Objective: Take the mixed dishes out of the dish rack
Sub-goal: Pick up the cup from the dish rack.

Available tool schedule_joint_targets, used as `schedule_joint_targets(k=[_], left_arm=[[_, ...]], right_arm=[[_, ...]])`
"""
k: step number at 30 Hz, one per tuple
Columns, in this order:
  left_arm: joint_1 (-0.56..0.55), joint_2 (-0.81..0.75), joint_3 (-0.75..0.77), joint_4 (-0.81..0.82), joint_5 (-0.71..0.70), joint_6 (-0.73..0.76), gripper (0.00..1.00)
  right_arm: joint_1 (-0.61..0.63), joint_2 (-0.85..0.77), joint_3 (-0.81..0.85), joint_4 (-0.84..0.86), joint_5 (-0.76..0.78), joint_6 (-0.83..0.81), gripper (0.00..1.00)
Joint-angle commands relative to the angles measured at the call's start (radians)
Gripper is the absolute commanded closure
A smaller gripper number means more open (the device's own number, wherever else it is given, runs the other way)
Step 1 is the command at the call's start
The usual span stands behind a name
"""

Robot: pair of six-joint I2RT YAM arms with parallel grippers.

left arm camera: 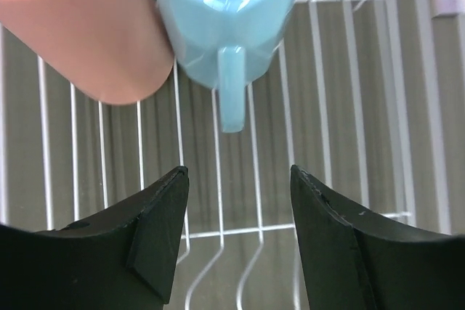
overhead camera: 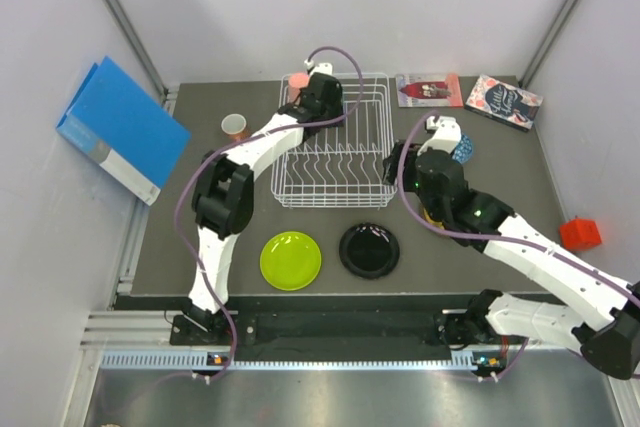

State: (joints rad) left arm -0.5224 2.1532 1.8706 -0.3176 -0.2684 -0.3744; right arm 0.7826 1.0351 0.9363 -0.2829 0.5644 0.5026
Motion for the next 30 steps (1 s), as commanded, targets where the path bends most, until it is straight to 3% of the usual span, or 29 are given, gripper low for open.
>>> schedule_joint_targets(k=[1,15,21,30], left_arm=[[0.002,0.052,0.061,0.018,-0.051,-0.024,0.37],[0.004,0.151,0.084,0.152,-0.101,-0.049,0.39],[0.004,0.224,0.159,0.135,-0.097,-0.060,0.42],[0.007,0.237,0.124,0.199,-0.161,-0.070,0.55]], right_arm=[[-0.009,-0.018,-0.002,0.004,0.011,0.008,0.27],[-0.013,-0.063,-0.045,0.022,0.011,0.004,0.27],[-0.019,-0.072,-0.063,0.022,0.015,-0.004,0.27],[-0.025,-0.090,-0.079,0.028,0.032,-0.026,0.27]])
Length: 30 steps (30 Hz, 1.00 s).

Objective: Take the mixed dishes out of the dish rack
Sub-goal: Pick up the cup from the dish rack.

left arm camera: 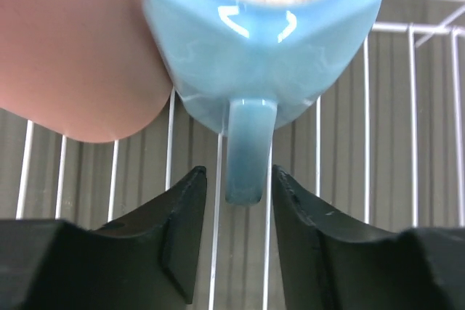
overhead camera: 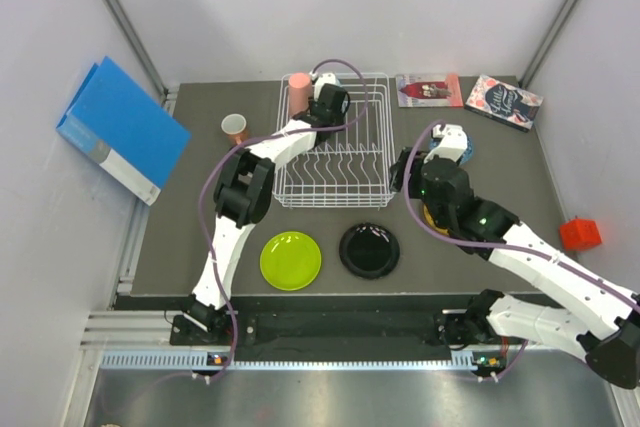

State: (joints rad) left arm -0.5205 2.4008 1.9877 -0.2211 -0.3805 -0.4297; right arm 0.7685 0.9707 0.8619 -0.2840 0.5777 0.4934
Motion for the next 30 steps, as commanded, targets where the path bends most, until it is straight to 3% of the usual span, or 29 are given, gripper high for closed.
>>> schedule_joint_targets(k=[1,15,16,20,30], left_arm=[[0.005,-0.017,-0.004,0.114,-0.052,-0.015,0.57],[0.005,-0.016,-0.067,0.197,-0.086,-0.006,0.68],[0.005,-0.015,-0.069,0.203,-0.089,-0.006,0.70],[0.005,-0.028,-0.098,0.213,-0.098,-0.007,1.00],[0.001,-0.150,-0.245,0.305,-0.089,-0.020,1.00]], right_arm=[[-0.011,-0.024,-0.004,0.034,0.017,-0.018,0.27],[-0.017,-0.012,-0.027,0.045,0.013,-0.019,0.27],[-0.017,-0.010,-0.027,0.045,0.013,-0.018,0.28],[-0.020,-0.012,-0.035,0.045,0.014,-0.018,0.27],[-0.021,-0.010,-0.046,0.058,-0.001,-0.006,0.28]])
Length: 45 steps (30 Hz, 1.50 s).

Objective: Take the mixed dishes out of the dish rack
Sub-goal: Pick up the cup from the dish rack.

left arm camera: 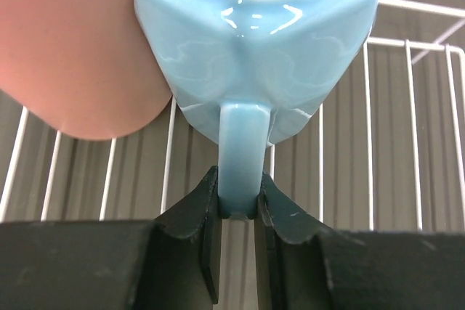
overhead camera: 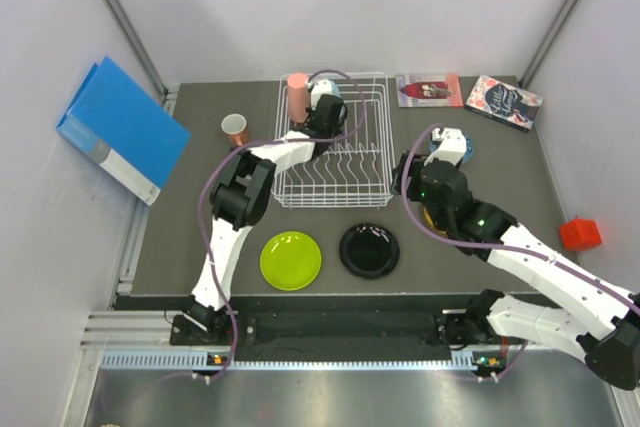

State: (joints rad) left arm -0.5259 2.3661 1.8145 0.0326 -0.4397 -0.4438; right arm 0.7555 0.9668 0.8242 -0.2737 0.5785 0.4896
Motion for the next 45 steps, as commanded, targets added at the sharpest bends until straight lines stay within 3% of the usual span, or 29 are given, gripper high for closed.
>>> schedule_joint_targets(k=[1,5,10,29,34,42,45], left_arm=[[0.004,-0.131,-0.092,0.067,-0.031,-0.009,1.00],[-0.009,-0.194,-0.185,0.116,-0.011,0.002,1.00],[-0.023,-0.252,-0.196,0.119,0.032,0.019,1.00],[-0.043,-0.349,-0.087,0.033,0.206,0.005,1.00],[-0.042,-0.381,-0.032,-0.076,0.277,-0.055,1.00],[-0.005,-0.481,-0.191,0.032,0.435,-0.203,1.00],[0.024,-0.515,-0.275,0.120,0.574,-0.315,1.00]], right_arm=[[-0.008,-0.010,-0.008,0.048,-0.002,0.000,0.28],[-0.008,-0.016,-0.013,0.051,-0.008,0.013,0.28],[-0.010,-0.036,-0.028,0.048,-0.012,0.029,0.28],[-0.008,-0.065,-0.025,0.036,0.011,0.043,0.28],[-0.008,-0.053,-0.002,0.018,0.030,0.050,0.27],[-0.021,-0.069,0.016,0.016,0.030,0.061,0.27],[-0.025,-0.083,0.023,0.021,0.021,0.064,0.27]])
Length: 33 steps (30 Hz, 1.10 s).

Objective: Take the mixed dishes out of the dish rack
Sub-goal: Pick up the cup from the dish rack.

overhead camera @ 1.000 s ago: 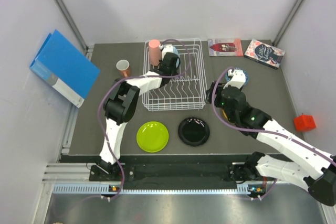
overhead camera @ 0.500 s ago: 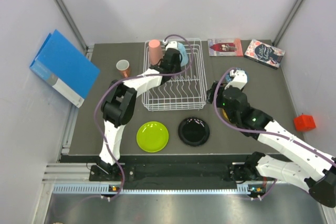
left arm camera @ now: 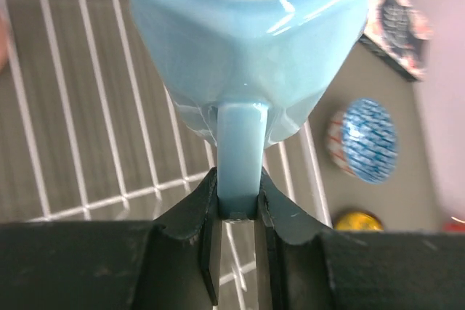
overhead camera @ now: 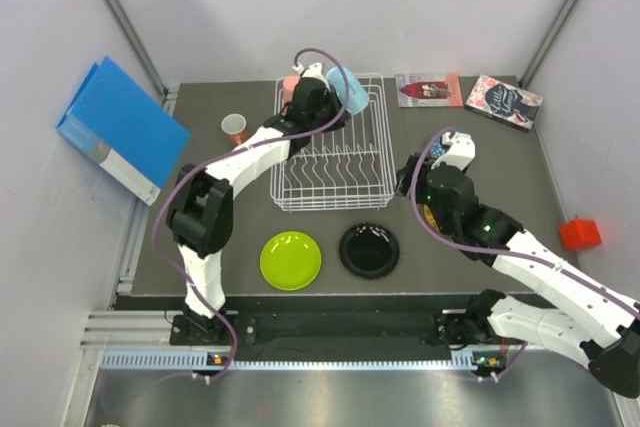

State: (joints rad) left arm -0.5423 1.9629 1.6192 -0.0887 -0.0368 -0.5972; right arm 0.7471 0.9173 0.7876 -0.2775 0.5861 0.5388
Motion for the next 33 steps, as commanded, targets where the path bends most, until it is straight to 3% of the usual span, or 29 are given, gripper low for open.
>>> schedule_joint_targets(k=[1,3,11,17,19,25,27,33], left_arm=[[0.051,-0.117,-0.099,0.275,0.214,-0.200,1.00],[0.083,-0.118,-0.145,0.370,0.334,-0.322,1.00],[0.108,-0.151,-0.220,0.613,0.535,-0.531,1.00],[0.140,-0.154,-0.353,1.034,0.637,-0.864,1.00],[0.143,-0.156,-0.386,1.121,0.649,-0.920,1.00],[0.151,-0.069,-0.447,1.645,0.672,-1.232,1.00],[0.150,-0.058,-0.459,1.730,0.672,-1.288,1.00],[0.142,-0.105,-0.522,1.710,0.713,-1.270,1.00]], right_arm=[[-0.018,-0.050,0.055,0.037,0.008,0.015,0.27],[-0.026,-0.067,0.048,0.050,0.008,0.023,0.27],[-0.054,-0.112,0.036,0.102,-0.066,0.050,0.26],[-0.284,-0.087,-0.030,0.165,-0.434,0.156,0.27],[-0.345,-0.081,-0.069,0.248,-0.551,0.173,0.27],[-0.449,-0.052,-0.158,0.562,-0.840,0.237,0.27],[-0.476,-0.029,-0.169,0.625,-0.890,0.269,0.27],[-0.486,0.043,-0.163,0.767,-0.945,0.288,0.27]])
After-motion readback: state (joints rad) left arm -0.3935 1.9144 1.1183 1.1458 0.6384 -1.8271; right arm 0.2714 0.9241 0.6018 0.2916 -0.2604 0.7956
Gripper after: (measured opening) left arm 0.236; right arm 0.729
